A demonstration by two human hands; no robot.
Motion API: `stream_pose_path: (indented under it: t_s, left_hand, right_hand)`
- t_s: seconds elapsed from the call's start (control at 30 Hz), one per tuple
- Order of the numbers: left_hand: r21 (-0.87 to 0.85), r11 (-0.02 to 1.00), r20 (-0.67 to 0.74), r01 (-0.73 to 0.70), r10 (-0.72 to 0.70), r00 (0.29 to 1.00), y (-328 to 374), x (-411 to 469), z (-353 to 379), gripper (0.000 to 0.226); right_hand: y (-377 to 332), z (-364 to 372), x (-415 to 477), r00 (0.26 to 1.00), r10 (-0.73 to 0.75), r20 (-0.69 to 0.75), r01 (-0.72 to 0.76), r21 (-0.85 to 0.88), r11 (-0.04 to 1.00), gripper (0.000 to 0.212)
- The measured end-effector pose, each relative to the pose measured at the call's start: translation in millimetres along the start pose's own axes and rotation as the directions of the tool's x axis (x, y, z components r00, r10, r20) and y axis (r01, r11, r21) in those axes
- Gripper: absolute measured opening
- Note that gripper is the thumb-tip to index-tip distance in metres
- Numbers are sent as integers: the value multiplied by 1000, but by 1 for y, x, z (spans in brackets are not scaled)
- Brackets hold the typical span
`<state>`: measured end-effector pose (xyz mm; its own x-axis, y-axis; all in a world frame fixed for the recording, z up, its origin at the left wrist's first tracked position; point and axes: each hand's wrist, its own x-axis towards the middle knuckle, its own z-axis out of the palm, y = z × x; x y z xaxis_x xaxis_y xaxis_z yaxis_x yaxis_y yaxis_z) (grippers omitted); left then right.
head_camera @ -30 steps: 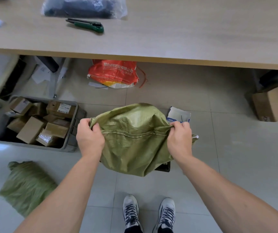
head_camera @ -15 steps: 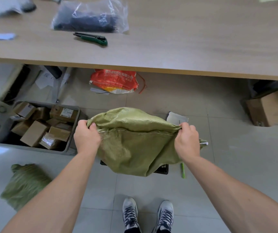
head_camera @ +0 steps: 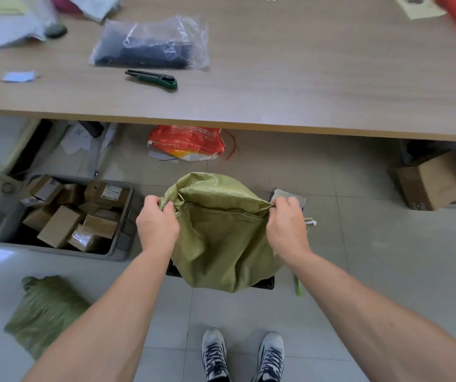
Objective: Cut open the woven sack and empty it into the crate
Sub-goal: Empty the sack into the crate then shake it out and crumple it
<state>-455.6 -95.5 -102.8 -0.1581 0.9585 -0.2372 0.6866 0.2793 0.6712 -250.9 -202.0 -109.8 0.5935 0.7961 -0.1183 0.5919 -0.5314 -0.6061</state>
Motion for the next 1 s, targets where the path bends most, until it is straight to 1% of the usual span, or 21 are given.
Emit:
stream_pose_path:
  t_s: [0.07, 0.13, 0.23, 0.27, 0.33, 0.37, 0.43, 0.53, 0.63, 0.73, 0.83, 0.93, 1.0]
  left_hand:
    - [23, 999, 37, -22, 22, 999, 2, 3, -5, 14]
    - [87, 996, 54, -5, 0, 999, -1, 7, -14, 17]
    - [57, 998, -45, 3, 0, 999, -3, 17, -31, 16]
    - [68, 998, -54, 15, -11, 998, -5, 20, -35, 17]
    - [122, 991, -21, 50, -48, 999, -11, 22, -39, 23]
    - [130, 990, -14, 58, -57, 998, -13, 22, -40, 25]
    - [116, 992, -16, 46, -45, 999, -9, 21, -40, 25]
    - [111, 991, -20, 77, -75, 997, -1, 15, -41, 23]
    - [72, 997, -29, 24, -22, 999, 8, 18, -44, 21]
    - [118, 992, -3, 35, -35, 999, 8, 20, -47, 23]
    - [74, 997, -12, 9, -8, 1000, 16, 20, -48, 20]
    - [105, 994, 9, 23, -25, 1000, 20, 19, -49, 20]
    - [56, 998, -28, -5, 7, 1000, 24, 20, -52, 19]
  right_hand:
    - [-2, -4, 1, 1000, -29, -11, 28, -21, 999, 16]
    - [1, -9, 4, 998, 52, 30, -50, -63, 997, 15]
    - [6, -22, 8, 995, 98, -27, -97, 24, 995, 17]
    - [8, -26, 10, 993, 114, -43, -113, 25, 993, 18]
    - [12, -30, 10, 992, 125, -15, -125, -44, 991, 19]
    - [13, -30, 10, 993, 116, -5, -116, -57, 992, 18]
    - [10, -32, 9, 996, 86, -26, -86, -7, 996, 17]
    - [6, -35, 9, 994, 105, -17, -105, -40, 994, 19]
    - [4, -43, 13, 997, 39, -65, -38, 13, 999, 20]
    - [3, -49, 19, 996, 74, -41, -77, -86, 993, 21]
    - [-3, -51, 20, 997, 33, -72, -37, -50, 998, 21]
    - [-5, -51, 18, 993, 100, -55, -105, -98, 990, 21]
    - [-6, -53, 17, 997, 32, -76, -38, -75, 996, 20]
